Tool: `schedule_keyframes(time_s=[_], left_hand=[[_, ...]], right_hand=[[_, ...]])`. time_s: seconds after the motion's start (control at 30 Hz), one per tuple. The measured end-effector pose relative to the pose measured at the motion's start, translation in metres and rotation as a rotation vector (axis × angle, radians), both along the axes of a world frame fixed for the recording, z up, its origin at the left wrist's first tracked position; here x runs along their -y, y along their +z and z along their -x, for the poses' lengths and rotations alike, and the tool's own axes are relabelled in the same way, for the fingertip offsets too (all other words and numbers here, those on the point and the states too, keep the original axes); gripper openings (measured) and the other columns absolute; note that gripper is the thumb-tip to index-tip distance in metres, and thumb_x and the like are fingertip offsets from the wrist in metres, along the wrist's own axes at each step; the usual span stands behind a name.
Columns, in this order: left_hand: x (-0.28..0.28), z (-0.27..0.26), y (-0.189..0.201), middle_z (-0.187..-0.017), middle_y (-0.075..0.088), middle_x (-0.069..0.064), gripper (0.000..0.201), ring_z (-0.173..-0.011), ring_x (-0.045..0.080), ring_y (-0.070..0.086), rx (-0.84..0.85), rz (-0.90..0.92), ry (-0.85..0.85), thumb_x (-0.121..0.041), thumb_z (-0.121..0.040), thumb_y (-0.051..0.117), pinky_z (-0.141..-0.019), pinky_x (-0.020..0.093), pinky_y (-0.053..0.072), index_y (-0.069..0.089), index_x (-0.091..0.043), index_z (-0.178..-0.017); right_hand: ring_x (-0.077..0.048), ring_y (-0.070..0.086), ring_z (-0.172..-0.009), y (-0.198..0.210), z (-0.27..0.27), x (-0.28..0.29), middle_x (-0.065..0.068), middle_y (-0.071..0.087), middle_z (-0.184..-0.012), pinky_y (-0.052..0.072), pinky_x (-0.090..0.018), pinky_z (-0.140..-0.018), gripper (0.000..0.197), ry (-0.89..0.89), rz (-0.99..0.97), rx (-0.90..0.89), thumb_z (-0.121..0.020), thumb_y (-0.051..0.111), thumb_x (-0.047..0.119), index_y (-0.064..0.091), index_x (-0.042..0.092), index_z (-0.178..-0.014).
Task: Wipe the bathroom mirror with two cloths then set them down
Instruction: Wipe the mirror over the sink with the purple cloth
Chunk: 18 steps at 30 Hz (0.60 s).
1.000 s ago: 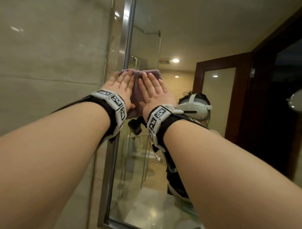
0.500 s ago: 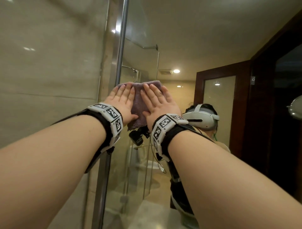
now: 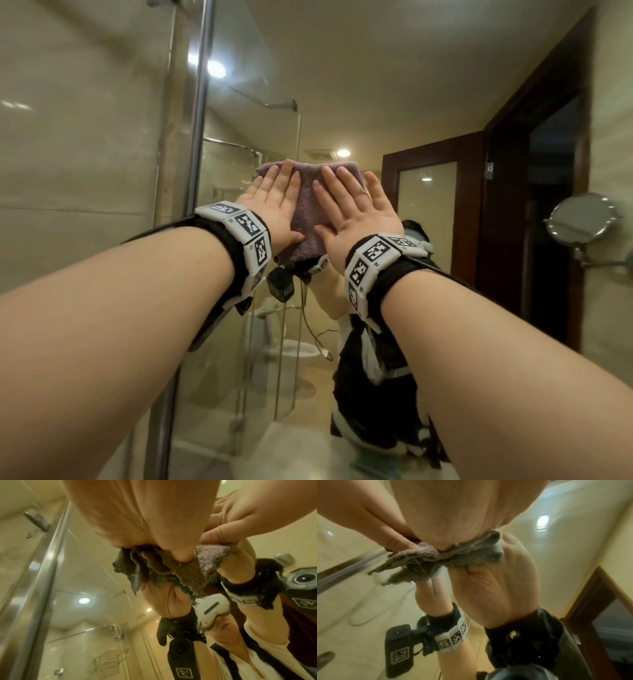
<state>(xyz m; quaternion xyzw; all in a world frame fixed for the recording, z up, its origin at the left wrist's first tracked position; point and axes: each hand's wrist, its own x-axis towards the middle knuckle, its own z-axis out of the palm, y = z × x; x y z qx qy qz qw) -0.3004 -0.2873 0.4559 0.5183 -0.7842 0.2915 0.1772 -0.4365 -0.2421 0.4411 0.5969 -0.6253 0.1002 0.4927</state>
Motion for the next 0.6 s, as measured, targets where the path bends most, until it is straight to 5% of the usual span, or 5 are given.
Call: schedule_keyframes(time_s=[0.6], left_hand=[[-0.063,0.116,0.008,-0.147,-0.035,0.016,0.090,-0.138,0.026,-0.028,-0.042,0.054,-0.196,-0.052,-0.095,0.031,-0.113,0.033,-0.014,-0.028,-0.003,-0.141]], right_hand=[[-0.017,-0.024,-0.140,0.009,0.110,-0.080,0.001,-0.027,-0.153,-0.022,-0.038,-0.109,0.061,-0.139,0.028,0.058,-0.099,0.013,0.041,-0.020,0.020,-0.145]])
